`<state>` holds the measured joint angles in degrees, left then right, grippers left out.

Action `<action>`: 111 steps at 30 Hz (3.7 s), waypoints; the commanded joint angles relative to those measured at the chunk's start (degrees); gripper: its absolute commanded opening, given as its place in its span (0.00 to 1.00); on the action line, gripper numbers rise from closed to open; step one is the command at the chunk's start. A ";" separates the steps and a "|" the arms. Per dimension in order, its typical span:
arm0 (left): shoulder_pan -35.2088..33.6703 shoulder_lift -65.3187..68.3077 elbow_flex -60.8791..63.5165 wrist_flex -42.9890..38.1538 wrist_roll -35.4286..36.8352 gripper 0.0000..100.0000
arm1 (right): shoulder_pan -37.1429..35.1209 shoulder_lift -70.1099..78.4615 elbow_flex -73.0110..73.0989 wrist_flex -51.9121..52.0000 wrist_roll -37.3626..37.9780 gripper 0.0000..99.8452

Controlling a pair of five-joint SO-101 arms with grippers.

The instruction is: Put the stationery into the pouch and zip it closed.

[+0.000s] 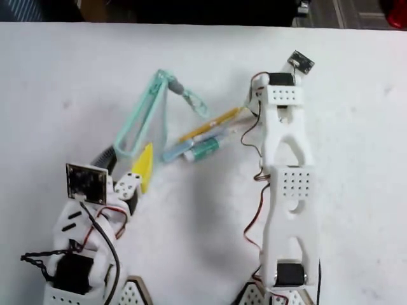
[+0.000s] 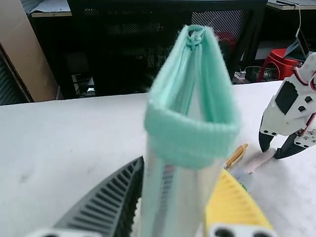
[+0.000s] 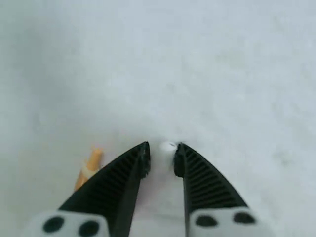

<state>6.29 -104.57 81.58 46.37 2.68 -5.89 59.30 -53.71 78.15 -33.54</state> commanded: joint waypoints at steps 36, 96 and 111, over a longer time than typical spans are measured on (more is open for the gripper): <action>-0.22 -0.22 -0.62 1.14 0.88 0.20 | 1.36 -38.81 -1.58 12.79 0.26 0.02; 0.22 -0.22 -0.62 2.29 3.69 0.20 | -20.18 -70.99 -1.58 6.73 18.02 0.02; 0.22 -0.22 -0.62 2.20 3.69 0.20 | -31.08 -70.46 -1.32 1.80 31.38 0.02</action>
<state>6.29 -104.75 81.58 48.22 5.76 -32.88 -9.98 -54.15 81.76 -3.82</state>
